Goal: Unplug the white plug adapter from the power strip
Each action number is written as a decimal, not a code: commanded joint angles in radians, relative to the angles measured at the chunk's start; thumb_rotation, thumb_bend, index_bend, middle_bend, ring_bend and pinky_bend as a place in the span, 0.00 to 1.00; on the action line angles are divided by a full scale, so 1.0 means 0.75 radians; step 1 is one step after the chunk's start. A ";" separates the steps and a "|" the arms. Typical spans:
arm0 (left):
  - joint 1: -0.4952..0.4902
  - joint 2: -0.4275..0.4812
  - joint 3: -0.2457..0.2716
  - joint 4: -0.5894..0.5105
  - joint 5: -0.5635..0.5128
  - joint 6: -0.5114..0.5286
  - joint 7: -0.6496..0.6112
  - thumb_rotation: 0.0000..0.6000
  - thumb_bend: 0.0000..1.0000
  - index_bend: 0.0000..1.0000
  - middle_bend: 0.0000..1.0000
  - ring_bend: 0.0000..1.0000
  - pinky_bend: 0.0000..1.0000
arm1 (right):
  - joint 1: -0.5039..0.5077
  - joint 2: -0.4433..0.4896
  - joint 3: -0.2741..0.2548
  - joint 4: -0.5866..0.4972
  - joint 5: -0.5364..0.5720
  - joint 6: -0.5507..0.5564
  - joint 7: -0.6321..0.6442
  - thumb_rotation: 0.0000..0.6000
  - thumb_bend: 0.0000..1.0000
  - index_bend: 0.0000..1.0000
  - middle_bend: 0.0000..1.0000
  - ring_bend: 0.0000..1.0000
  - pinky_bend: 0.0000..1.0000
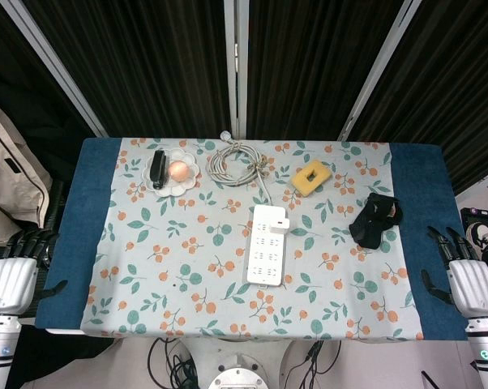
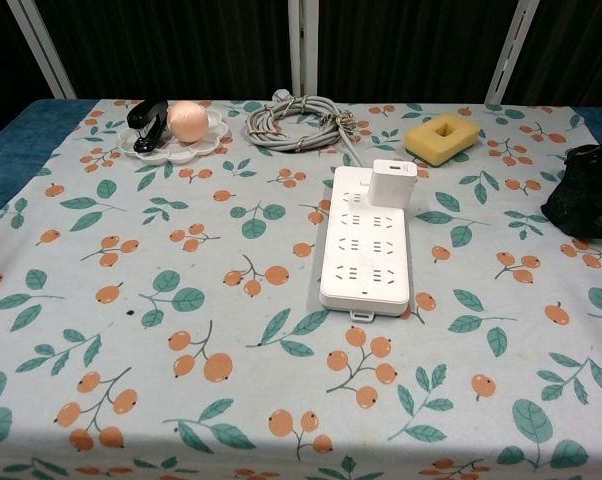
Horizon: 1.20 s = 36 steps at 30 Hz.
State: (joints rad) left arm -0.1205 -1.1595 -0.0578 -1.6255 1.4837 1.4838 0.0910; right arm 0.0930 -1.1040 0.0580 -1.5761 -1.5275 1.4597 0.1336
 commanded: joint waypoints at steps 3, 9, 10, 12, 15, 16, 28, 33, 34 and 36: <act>0.001 -0.019 -0.005 0.023 0.004 0.010 -0.010 1.00 0.09 0.20 0.16 0.11 0.09 | 0.001 0.008 0.004 -0.017 0.004 0.004 -0.017 1.00 0.36 0.00 0.17 0.01 0.12; -0.022 -0.016 0.007 0.026 0.030 -0.025 0.004 1.00 0.09 0.20 0.16 0.11 0.09 | 0.022 0.019 0.004 -0.039 -0.001 -0.029 -0.021 1.00 0.36 0.00 0.17 0.01 0.12; -0.034 -0.013 0.010 0.022 0.048 -0.034 0.007 1.00 0.09 0.20 0.16 0.11 0.09 | 0.031 0.026 0.005 -0.044 -0.006 -0.041 -0.023 1.00 0.36 0.00 0.16 0.01 0.12; -0.067 -0.006 0.014 0.012 0.097 -0.060 0.017 1.00 0.09 0.20 0.16 0.11 0.09 | 0.064 0.041 0.014 -0.064 -0.023 -0.070 -0.032 1.00 0.35 0.00 0.16 0.01 0.12; -0.157 -0.003 0.022 -0.024 0.217 -0.130 0.010 1.00 0.09 0.20 0.16 0.11 0.09 | 0.145 0.073 0.032 -0.123 -0.029 -0.180 -0.074 1.00 0.31 0.00 0.14 0.01 0.12; -0.182 -0.002 0.024 -0.033 0.244 -0.152 0.002 1.00 0.09 0.20 0.16 0.11 0.09 | 0.179 0.079 0.042 -0.140 -0.031 -0.221 -0.088 1.00 0.28 0.00 0.13 0.01 0.12; -0.698 -0.262 -0.032 -0.080 0.570 -0.613 -0.001 1.00 0.06 0.20 0.17 0.11 0.10 | 0.676 -0.089 0.259 -0.154 0.206 -0.769 -0.233 1.00 0.22 0.00 0.14 0.03 0.17; -0.861 -0.404 -0.081 -0.009 0.520 -0.801 0.048 1.00 0.05 0.18 0.17 0.11 0.10 | 0.846 -0.209 0.286 -0.056 0.383 -0.941 -0.385 1.00 0.22 0.00 0.16 0.03 0.17; -0.879 -0.429 -0.088 0.008 0.507 -0.819 0.052 1.00 0.05 0.18 0.17 0.11 0.10 | 0.867 -0.229 0.285 -0.038 0.411 -0.957 -0.410 1.00 0.22 0.00 0.16 0.04 0.18; -0.913 -0.480 -0.095 0.051 0.477 -0.845 0.048 1.00 0.05 0.18 0.17 0.11 0.10 | 0.907 -0.272 0.277 -0.002 0.474 -0.988 -0.456 1.00 0.22 0.00 0.17 0.04 0.18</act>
State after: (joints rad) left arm -0.7660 -1.4743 -0.1116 -1.6260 1.8681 0.8857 0.1171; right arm 0.7347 -1.2614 0.2599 -1.6188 -1.2273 0.7609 -0.1600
